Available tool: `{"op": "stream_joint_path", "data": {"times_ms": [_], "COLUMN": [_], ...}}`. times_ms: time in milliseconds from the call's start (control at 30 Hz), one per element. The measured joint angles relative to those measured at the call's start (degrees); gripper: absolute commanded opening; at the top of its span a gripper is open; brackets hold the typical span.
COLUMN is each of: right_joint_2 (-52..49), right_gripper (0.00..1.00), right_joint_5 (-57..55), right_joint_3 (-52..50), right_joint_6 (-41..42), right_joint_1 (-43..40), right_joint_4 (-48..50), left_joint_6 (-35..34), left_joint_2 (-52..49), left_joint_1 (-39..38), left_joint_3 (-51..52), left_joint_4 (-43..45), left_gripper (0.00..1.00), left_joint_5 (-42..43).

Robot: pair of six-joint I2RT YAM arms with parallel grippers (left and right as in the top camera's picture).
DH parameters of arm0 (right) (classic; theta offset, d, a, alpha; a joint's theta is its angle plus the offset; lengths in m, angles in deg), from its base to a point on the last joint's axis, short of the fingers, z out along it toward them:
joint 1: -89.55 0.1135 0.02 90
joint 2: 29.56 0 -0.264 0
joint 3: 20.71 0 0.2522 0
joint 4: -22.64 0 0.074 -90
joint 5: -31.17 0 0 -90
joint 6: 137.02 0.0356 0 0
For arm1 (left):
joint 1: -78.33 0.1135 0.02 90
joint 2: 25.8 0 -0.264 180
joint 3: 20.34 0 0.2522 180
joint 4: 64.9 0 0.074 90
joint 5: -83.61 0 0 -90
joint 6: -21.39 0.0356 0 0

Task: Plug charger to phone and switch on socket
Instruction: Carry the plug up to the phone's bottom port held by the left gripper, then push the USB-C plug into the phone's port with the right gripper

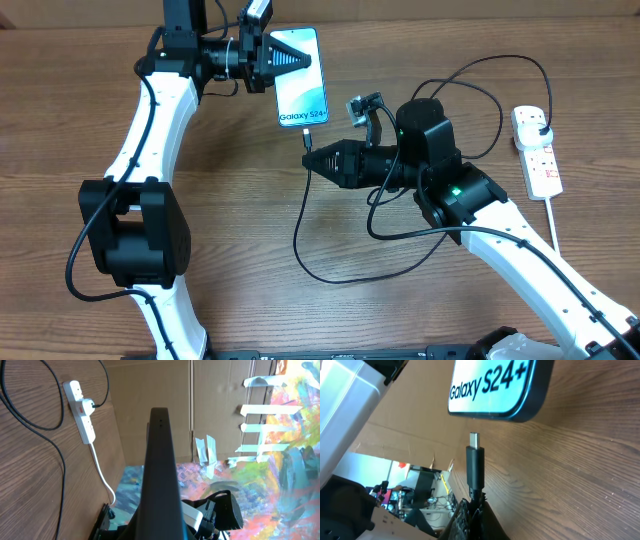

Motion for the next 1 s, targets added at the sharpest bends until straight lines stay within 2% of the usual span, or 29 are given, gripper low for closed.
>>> {"op": "stream_joint_path", "data": {"times_ms": [1000], "right_joint_2": [0.0], "right_gripper": [0.04], "right_joint_5": [-1.2], "right_joint_3": [0.0], "right_joint_6": [0.2], "right_joint_1": [0.0], "right_joint_4": [0.6], "left_joint_6": [0.0], "left_joint_2": [0.0], "left_joint_1": [-0.7], "left_joint_3": [0.0], "left_joint_4": [0.2], "left_gripper": [0.04], "left_joint_5": [0.0]}}
